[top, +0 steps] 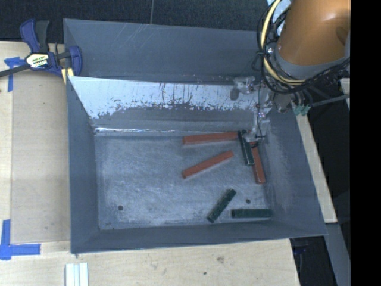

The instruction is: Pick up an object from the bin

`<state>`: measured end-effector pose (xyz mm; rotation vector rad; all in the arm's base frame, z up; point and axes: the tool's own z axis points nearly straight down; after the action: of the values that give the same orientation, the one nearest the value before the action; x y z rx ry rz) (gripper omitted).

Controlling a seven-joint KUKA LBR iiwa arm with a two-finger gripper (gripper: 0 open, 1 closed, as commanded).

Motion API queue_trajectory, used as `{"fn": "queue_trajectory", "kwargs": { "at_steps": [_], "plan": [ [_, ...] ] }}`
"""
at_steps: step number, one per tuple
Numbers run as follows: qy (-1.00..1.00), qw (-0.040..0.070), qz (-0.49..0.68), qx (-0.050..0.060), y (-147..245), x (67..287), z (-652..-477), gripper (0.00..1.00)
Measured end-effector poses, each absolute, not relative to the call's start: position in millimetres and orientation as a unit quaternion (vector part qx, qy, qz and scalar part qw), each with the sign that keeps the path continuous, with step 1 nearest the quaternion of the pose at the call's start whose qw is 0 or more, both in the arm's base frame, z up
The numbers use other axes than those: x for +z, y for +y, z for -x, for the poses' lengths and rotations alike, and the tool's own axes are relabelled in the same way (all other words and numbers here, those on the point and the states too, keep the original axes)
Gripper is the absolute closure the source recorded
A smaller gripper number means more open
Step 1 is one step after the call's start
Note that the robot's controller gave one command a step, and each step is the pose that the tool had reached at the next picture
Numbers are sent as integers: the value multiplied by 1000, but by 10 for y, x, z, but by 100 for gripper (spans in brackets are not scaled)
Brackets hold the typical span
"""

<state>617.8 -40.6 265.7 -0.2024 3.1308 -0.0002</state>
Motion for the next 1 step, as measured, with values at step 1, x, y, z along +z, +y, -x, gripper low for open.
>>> {"fn": "queue_trajectory", "kwargs": {
  "at_steps": [1],
  "plan": [
    [1000, -3, 18, 1, -116, 1128, -5583, 0]
  ]
}}
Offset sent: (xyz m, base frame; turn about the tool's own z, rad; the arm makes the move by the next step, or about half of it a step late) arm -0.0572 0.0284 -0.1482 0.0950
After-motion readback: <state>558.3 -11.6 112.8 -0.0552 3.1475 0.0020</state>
